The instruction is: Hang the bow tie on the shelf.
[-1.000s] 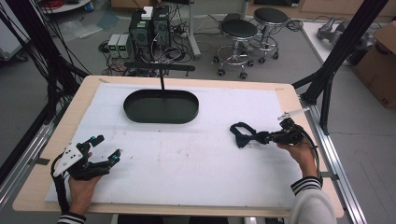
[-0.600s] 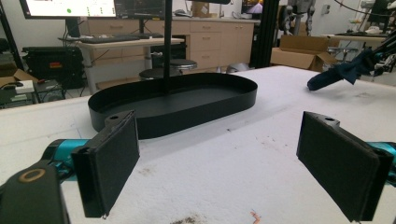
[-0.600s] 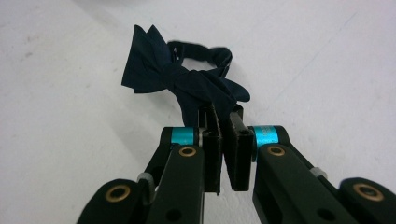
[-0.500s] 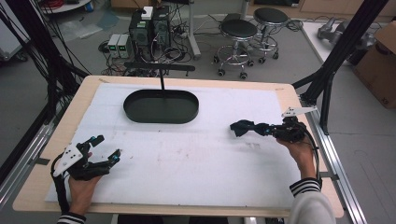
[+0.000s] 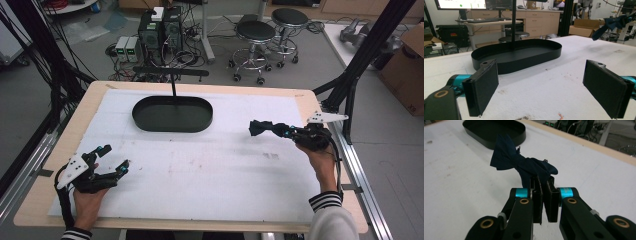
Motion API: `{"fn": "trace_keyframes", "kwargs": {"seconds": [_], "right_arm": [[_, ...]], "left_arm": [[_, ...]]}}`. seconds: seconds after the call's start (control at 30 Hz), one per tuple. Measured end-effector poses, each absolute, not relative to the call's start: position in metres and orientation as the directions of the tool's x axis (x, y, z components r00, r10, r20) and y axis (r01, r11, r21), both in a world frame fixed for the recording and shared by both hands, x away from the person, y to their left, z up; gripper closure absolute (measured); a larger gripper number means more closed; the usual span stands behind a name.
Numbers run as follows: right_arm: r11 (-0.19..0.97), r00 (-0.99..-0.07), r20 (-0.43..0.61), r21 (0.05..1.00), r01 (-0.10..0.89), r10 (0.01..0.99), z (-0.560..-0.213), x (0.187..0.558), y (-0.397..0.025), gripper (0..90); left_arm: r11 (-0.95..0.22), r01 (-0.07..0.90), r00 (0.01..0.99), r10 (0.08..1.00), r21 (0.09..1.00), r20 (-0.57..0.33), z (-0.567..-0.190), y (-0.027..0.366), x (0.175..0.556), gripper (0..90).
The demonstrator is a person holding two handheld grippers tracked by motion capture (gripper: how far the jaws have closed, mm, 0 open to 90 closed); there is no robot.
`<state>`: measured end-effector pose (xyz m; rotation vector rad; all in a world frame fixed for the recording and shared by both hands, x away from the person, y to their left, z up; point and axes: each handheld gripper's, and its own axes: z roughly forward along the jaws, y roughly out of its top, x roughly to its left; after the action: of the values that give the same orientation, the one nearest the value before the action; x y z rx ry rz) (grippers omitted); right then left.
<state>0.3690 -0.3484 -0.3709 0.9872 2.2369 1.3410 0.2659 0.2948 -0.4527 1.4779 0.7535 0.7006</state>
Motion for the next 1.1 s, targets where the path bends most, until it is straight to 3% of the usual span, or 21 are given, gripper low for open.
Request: {"fn": "trace_keyframes", "kwargs": {"seconds": [0.67,1.1], "right_arm": [[0.210,-0.687,0.011,0.948,0.238,0.727,-0.352,0.360,-0.314,86.1],[0.175,-0.722,0.023,0.964,0.199,0.692,-0.327,0.372,-0.273,86.1]], "left_arm": [[-0.011,0.044,0.600,0.800,0.999,-0.018,-0.453,0.295,0.266,13.5],[-0.008,0.045,0.600,0.800,0.999,-0.021,-0.453,0.295,0.266,13.5]]}}
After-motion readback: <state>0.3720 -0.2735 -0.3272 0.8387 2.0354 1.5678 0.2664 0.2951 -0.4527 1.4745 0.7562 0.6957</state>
